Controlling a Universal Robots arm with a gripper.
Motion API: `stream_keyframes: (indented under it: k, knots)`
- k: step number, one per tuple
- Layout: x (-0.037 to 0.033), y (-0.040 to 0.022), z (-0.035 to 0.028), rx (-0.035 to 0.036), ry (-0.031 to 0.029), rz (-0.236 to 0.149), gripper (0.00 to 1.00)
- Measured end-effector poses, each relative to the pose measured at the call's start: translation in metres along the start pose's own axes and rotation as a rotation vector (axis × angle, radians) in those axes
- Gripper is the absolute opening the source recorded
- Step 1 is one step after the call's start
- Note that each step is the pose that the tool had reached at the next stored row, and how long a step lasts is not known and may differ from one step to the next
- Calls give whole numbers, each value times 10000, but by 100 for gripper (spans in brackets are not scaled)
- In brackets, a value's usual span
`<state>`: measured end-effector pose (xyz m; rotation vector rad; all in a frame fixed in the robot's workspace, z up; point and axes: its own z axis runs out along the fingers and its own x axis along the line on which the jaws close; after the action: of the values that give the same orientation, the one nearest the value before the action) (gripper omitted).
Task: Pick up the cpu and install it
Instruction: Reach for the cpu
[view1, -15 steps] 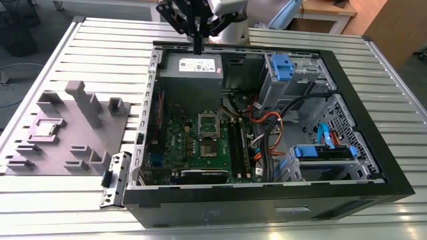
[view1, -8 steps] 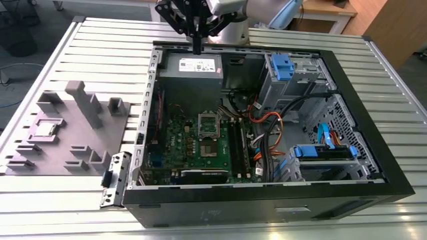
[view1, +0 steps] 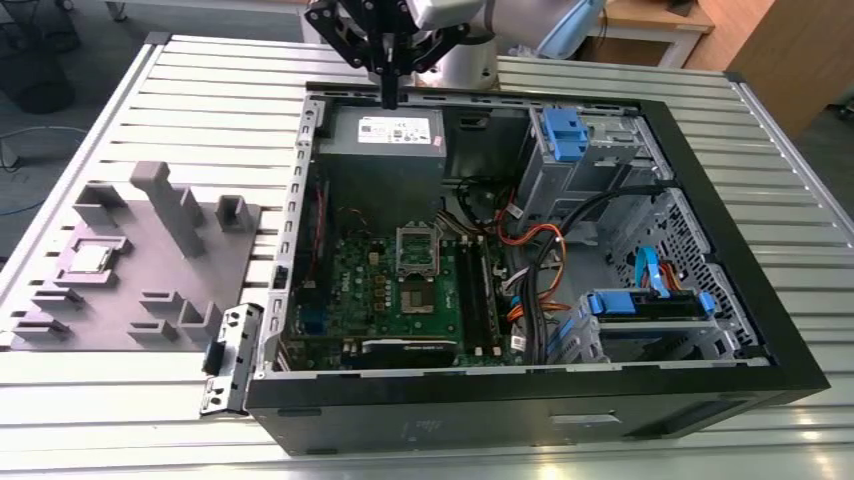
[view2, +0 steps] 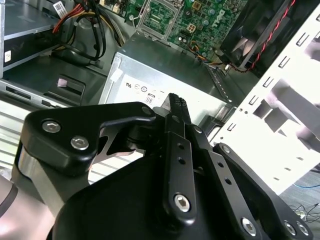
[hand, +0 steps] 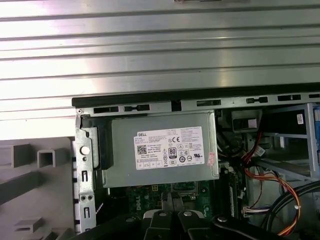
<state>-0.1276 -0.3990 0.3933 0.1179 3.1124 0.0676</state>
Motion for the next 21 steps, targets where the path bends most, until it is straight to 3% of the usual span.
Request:
stream_keyframes:
  k: [16,17,21]
  knots:
    - [196,-14,-5,-4,-50,-2,11]
    - [395,-29,-11,-9,-120,-4,11]
    - [415,-30,-11,-10,-126,-5,11]
